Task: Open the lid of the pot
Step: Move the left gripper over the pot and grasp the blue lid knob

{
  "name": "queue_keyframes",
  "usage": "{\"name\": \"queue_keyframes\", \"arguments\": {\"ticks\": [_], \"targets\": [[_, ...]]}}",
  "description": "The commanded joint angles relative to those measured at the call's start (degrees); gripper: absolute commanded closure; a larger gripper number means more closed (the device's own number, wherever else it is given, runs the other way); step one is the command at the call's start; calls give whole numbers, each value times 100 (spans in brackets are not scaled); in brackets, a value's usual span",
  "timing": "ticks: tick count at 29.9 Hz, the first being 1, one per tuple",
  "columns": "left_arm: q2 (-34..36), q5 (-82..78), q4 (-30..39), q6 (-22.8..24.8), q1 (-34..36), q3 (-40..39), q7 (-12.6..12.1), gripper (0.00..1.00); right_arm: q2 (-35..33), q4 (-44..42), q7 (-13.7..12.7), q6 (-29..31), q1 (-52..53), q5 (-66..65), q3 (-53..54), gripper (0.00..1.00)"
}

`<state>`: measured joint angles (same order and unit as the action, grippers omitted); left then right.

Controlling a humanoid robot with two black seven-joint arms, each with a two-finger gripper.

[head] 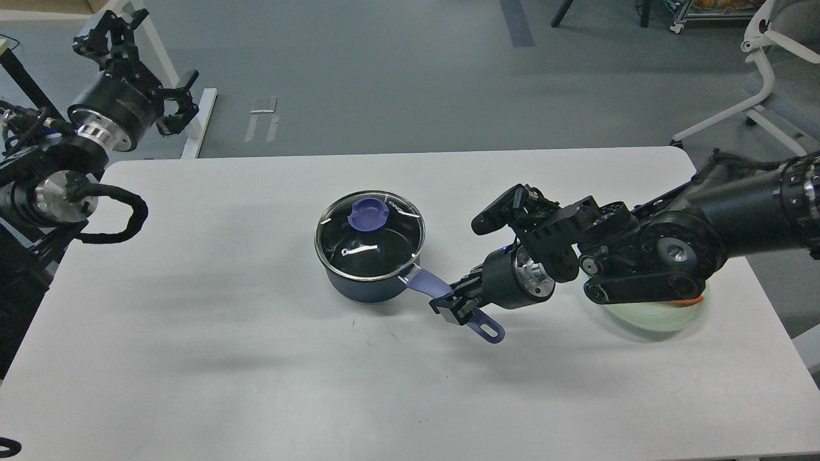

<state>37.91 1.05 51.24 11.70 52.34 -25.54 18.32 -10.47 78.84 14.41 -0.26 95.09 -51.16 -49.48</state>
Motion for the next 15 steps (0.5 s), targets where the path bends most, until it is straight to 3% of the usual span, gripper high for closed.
{"name": "queue_keyframes", "arguments": {"ticks": [1,7,15], "targets": [[-11,-727,43,25,276,268,5,1,-16,0,0,-1,18,1,0,75],[-55,-2300,377,87,628,593,31,1,-16,0,0,-1,45,-139,0,75],[-424,-5549,1458,-10,620,927,58,1,-8,-35,0,-1,10,-237,0,75]]}}
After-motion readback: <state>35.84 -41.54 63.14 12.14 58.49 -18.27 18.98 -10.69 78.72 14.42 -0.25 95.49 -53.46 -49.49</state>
